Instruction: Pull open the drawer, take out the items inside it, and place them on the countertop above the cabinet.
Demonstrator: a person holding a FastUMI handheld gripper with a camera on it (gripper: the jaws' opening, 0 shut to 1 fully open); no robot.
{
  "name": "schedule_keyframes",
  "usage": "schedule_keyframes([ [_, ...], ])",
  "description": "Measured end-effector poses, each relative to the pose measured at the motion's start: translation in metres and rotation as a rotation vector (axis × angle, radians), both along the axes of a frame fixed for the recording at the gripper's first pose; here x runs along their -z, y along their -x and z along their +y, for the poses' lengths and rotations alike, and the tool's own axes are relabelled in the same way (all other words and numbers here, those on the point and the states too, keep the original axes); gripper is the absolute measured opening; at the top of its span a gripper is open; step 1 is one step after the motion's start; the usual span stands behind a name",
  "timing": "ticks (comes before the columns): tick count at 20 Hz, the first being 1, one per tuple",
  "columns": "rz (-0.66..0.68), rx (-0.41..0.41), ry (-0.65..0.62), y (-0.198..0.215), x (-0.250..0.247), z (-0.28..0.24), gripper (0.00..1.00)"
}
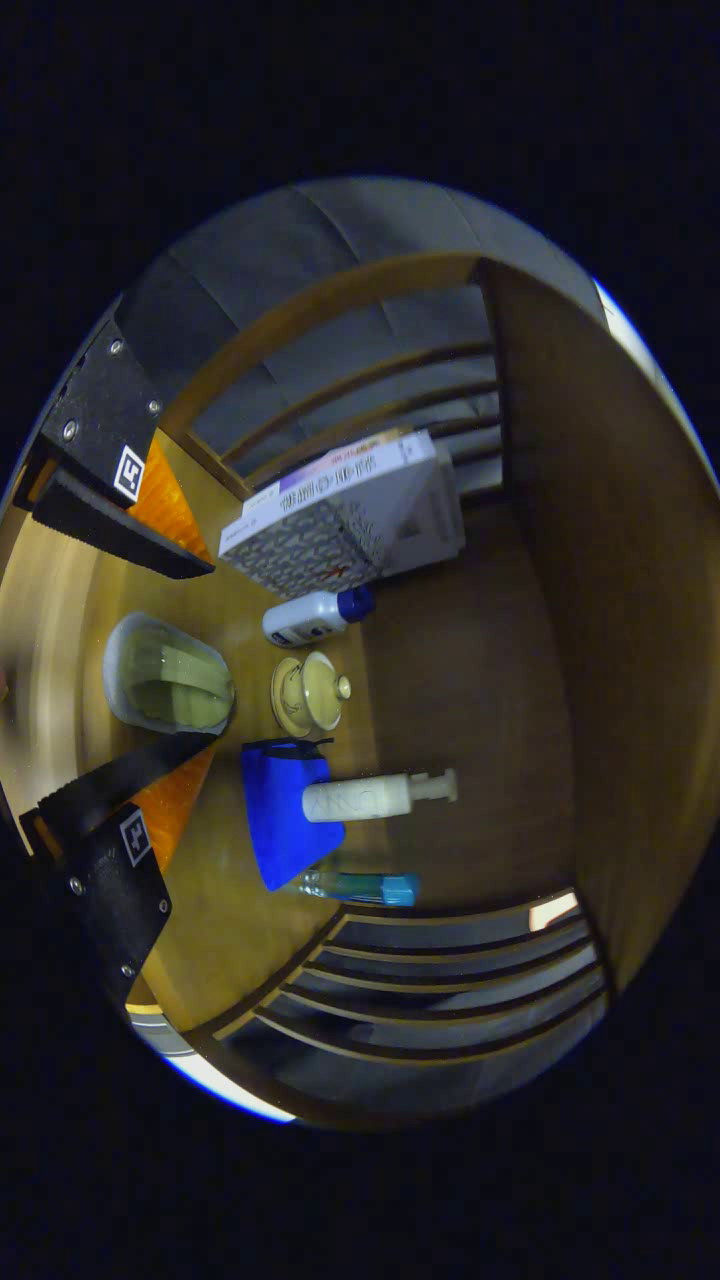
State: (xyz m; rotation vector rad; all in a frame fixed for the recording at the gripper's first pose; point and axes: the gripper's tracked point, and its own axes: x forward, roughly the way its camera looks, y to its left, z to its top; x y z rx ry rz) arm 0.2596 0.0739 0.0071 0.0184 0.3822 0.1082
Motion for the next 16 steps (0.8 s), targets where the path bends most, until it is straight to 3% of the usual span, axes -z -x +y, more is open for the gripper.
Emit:
schedule_keyframes([
  [13, -0.244, -0.078, 0.136, 0.145, 0.007, 0.022, 0.95],
  [16, -0.250, -0.093, 0.108, 0.172, 0.022, 0.030, 0.95],
])
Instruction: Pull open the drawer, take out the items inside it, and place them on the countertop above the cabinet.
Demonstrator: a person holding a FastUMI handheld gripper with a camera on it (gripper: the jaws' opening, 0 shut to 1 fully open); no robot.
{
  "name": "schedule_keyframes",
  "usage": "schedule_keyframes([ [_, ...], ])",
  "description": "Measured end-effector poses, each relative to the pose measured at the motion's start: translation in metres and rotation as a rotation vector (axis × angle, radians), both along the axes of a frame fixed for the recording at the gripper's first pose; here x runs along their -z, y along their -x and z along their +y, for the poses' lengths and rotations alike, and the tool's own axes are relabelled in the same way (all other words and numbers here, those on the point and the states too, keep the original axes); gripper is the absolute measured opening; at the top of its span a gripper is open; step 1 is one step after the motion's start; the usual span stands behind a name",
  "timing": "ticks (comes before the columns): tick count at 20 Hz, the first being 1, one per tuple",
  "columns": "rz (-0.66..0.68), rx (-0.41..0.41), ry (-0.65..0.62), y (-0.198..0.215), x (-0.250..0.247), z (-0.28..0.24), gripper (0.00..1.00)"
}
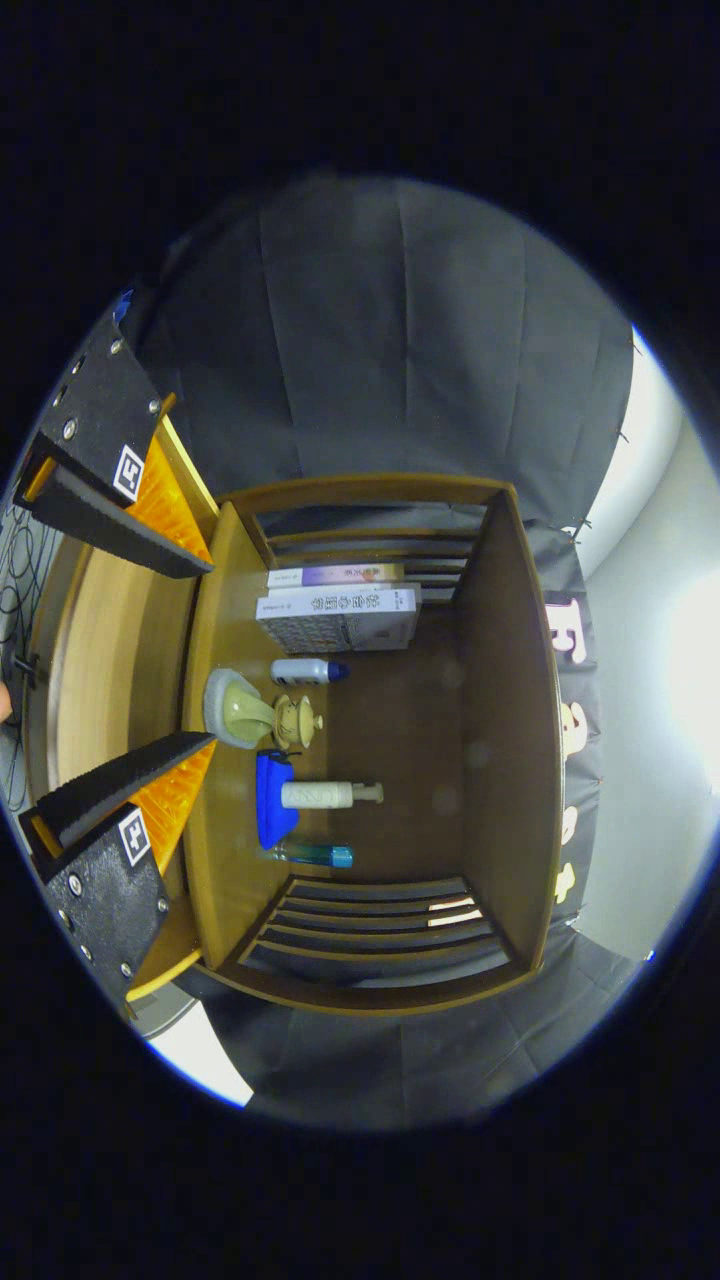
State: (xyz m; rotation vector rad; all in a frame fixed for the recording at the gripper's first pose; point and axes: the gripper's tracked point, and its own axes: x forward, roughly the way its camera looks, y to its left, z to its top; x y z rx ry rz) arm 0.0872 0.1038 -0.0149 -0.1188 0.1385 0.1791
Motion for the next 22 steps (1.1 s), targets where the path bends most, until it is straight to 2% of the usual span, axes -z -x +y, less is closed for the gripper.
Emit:
schedule_keyframes([
  [4, -0.019, 0.018, -0.007, 0.028, 0.017, -0.006, 0.95],
  [8, 0.025, 0.037, -0.055, 0.049, 0.042, -0.010, 0.95],
  [12, 0.047, 0.021, -0.004, 0.067, 0.067, -0.012, 0.95],
  [22, 0.158, 0.104, 0.015, 0.068, 0.129, -0.027, 0.96],
])
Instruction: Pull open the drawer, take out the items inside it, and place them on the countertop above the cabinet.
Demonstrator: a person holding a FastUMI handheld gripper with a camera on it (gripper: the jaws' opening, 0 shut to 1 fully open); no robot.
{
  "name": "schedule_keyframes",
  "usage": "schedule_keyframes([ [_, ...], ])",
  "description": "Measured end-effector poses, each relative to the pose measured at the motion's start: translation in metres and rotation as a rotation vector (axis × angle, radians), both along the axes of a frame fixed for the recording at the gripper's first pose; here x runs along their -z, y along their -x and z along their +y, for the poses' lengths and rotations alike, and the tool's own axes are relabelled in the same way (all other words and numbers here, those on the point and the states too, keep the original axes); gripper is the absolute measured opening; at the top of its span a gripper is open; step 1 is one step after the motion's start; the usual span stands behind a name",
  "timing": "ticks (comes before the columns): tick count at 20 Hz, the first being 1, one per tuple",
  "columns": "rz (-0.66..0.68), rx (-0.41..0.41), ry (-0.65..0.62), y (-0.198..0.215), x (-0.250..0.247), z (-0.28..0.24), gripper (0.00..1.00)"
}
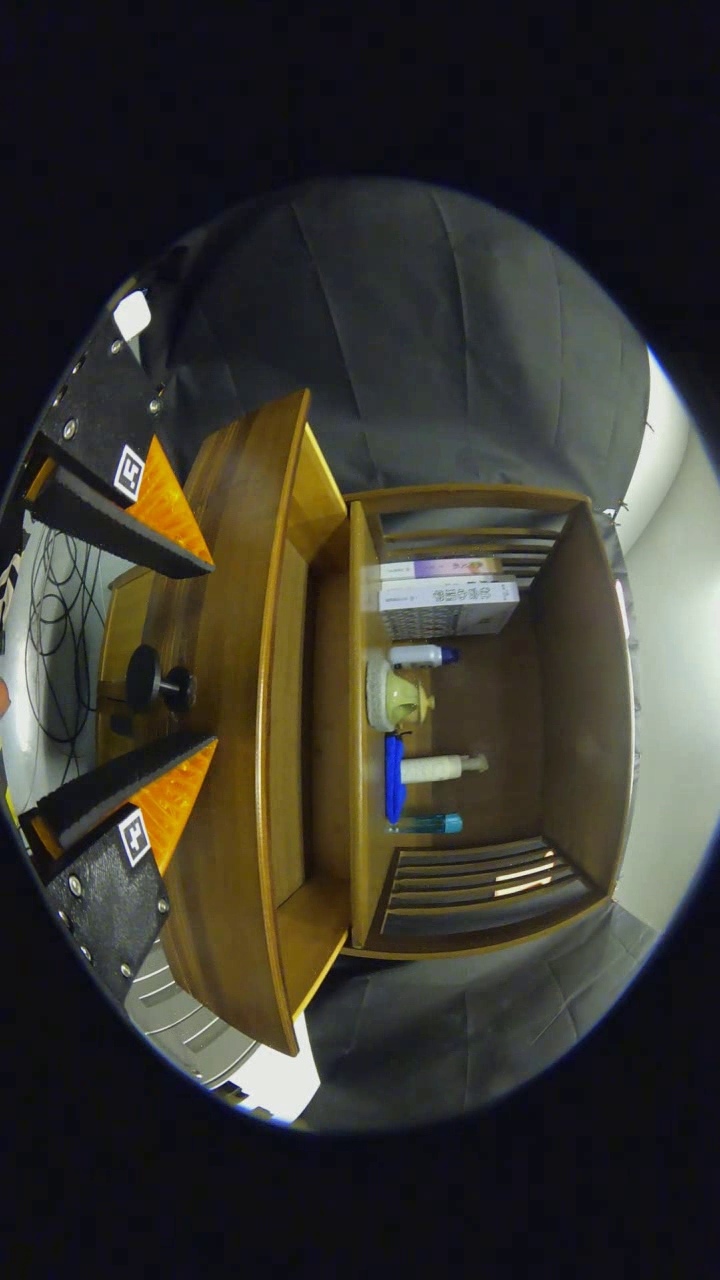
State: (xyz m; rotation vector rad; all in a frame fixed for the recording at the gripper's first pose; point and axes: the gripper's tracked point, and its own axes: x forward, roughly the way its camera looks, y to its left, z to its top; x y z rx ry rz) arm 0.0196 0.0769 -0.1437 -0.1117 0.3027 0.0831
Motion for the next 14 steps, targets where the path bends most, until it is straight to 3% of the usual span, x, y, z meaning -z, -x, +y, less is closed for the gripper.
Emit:
schedule_keyframes([
  [3, 0.025, 0.044, -0.003, -0.009, 0.006, -0.009, 0.96],
  [14, 0.016, 0.044, 0.049, -0.015, 0.006, -0.004, 0.92],
])
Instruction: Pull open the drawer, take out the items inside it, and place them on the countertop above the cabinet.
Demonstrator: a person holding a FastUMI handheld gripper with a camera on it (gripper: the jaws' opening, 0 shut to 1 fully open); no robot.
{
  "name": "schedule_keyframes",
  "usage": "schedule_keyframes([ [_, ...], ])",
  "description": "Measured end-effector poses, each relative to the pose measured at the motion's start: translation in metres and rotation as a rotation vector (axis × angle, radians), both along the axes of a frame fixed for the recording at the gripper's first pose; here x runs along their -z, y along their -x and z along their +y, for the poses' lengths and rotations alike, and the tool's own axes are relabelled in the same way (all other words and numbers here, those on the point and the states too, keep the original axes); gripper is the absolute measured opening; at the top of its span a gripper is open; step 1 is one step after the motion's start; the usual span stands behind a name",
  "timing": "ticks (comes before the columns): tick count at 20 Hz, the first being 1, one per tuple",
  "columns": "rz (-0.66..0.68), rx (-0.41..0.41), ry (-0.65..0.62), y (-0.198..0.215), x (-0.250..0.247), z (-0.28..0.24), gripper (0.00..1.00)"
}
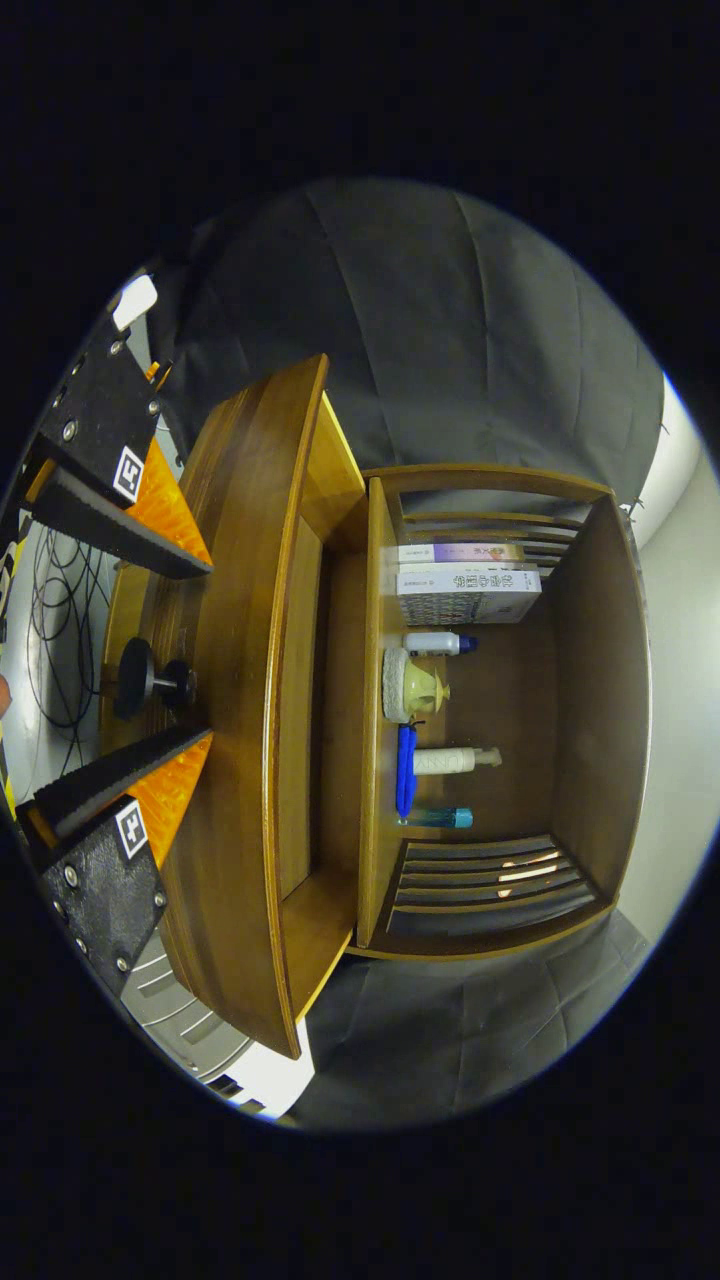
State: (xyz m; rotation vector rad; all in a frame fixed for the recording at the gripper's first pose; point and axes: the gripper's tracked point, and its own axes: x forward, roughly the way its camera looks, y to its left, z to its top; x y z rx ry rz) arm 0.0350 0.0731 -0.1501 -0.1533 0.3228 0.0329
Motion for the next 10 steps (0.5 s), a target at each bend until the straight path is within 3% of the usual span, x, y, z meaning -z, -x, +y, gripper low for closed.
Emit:
schedule_keyframes([
  [10, 0.009, 0.082, -0.012, -0.038, -0.013, -0.011, 0.92],
])
